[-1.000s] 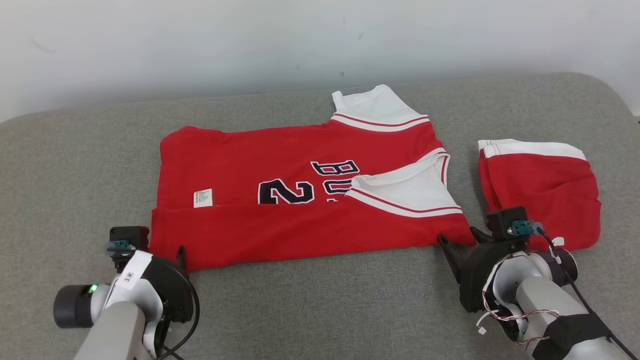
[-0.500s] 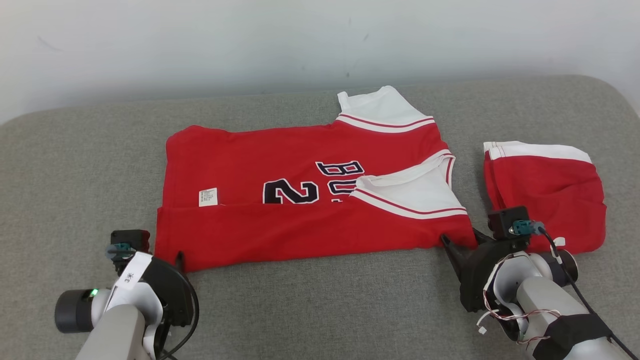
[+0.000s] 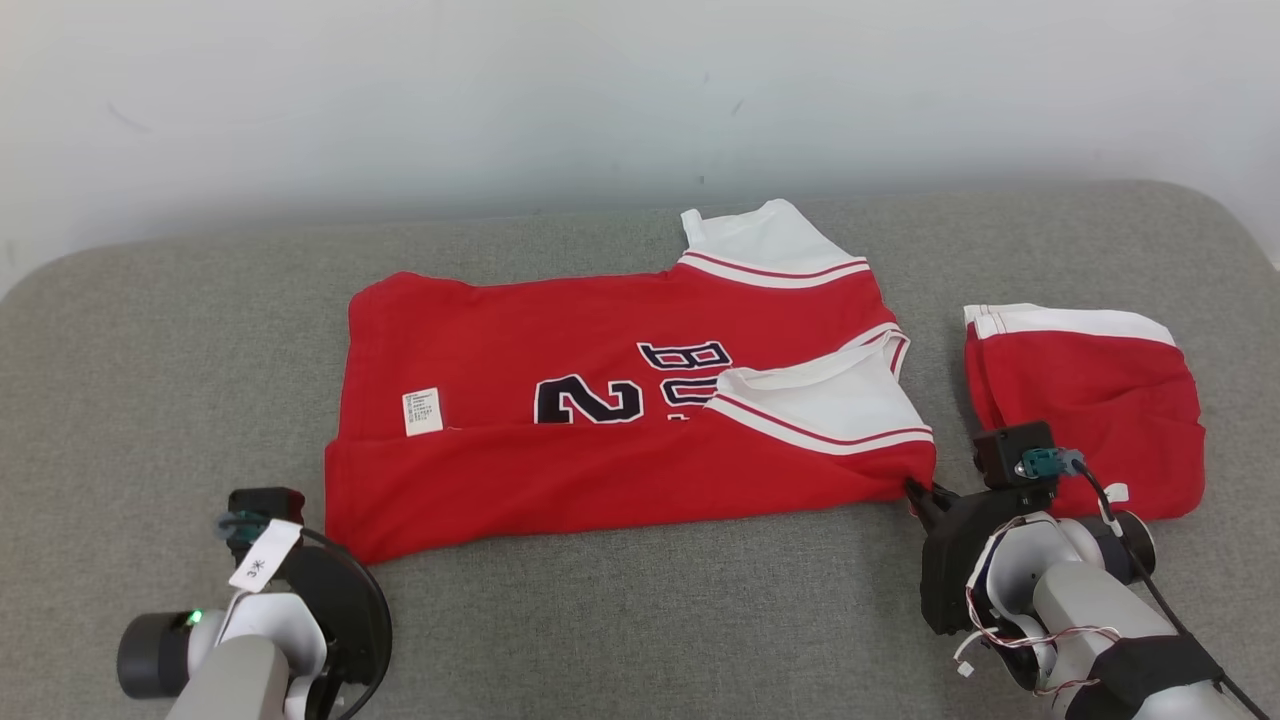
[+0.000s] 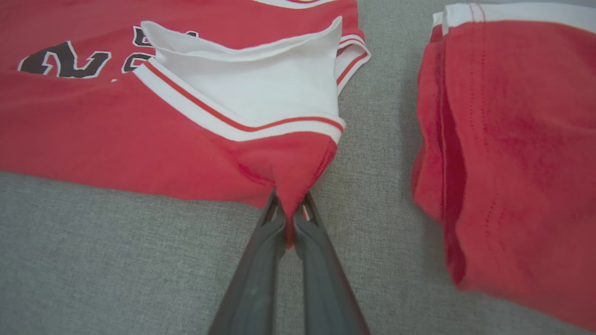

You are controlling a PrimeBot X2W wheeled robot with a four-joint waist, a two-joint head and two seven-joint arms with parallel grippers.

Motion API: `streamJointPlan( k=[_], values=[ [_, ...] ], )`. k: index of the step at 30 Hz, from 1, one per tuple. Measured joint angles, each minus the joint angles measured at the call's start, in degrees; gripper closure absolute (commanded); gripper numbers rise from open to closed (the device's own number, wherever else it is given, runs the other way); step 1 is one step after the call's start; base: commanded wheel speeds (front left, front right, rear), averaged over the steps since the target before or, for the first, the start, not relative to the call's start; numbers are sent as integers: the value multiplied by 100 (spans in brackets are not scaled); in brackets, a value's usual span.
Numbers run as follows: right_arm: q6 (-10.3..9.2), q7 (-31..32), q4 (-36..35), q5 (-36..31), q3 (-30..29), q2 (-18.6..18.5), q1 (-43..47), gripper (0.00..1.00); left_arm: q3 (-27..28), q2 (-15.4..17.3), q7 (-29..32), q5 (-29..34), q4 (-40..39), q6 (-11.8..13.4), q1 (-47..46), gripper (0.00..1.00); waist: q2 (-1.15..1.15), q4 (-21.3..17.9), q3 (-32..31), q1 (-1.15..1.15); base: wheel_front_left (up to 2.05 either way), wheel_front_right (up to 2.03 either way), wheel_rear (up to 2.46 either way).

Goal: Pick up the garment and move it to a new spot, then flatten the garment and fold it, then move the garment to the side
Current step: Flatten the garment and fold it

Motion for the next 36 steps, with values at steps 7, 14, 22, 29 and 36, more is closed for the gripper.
streamJointPlan(
  k=[7, 14, 22, 29, 36],
  values=[
    [-1, 26, -2, 42, -10, -9, 13, 100, 10, 15, 66, -40, 23, -146, 71, 100, 0, -14, -31, 0, 0, 0, 0],
    [-34, 24, -10, 119, -89, -55, 68, 100, 119, 113, 55, -127, 43, -250, 74, 100, 0, -45, -140, 0, 0, 0, 0],
    [145, 20, -249, 383, -200, -226, 710, 100, 202, 126, 30, -437, 7, -488, 797, 100, 0, -49, -446, 0, 0, 0, 0],
    [204, 24, -660, 631, -289, -335, 1468, 100, 234, 154, -70, -634, -431, -556, 1545, 100, -1, -66, -710, -1, 0, 0, 0],
    [199, 11, -1401, 918, -528, -530, 2434, 100, 311, 261, -169, -743, -1203, -597, 2431, 100, -1, -26, -939, -1, 0, 0, 0]
  ],
)
